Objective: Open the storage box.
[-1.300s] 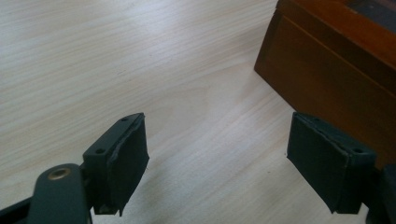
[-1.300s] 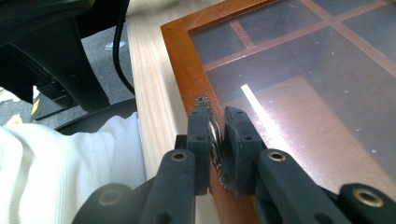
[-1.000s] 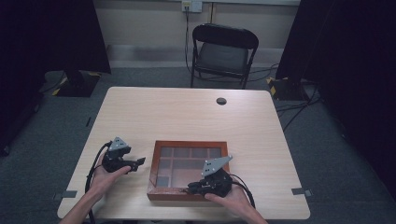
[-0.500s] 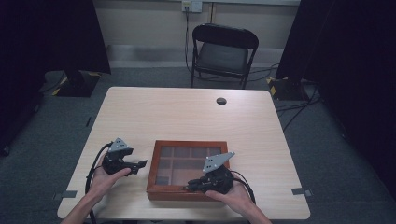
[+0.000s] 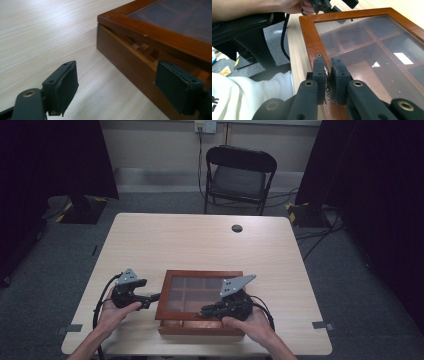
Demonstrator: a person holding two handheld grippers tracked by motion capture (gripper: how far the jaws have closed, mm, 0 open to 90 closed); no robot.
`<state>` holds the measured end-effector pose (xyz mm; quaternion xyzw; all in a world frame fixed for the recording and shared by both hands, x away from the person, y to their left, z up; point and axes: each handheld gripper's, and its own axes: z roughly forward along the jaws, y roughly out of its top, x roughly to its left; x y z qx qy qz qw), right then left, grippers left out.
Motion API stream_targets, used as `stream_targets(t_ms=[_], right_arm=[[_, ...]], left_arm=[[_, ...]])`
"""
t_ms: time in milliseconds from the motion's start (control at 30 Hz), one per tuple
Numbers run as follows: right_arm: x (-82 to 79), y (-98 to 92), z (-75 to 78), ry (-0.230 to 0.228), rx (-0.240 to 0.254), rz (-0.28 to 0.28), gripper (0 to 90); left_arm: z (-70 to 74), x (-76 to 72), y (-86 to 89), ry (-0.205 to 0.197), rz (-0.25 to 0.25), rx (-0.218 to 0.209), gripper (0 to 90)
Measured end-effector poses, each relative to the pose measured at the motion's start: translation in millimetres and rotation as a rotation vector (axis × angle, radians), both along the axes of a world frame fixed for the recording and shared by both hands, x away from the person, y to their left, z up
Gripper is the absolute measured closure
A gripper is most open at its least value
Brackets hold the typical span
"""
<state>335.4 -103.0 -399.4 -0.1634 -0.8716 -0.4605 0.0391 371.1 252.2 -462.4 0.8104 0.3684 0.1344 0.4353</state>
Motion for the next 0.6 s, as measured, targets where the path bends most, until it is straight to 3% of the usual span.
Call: stream_targets(t_ms=[233,300,600], right_arm=[[0.4,-0.4,0.6,0.006,0.002,0.000,82.9],[0.7,-0.2,1.0,0.005,0.000,0.002,82.9],[0.6,-1.2,2.6,-0.006,0.006,0.000,82.5]], left_arm=[[0.0,-2.8,-5.3,-0.004,-0.040,-0.007,18.1],[-0.9,-3.2,-8.5,-0.005,-0.070,0.010,17.9],[-0.5,-4.0,-12.2,-0.016,-0.085,0.005,18.9]])
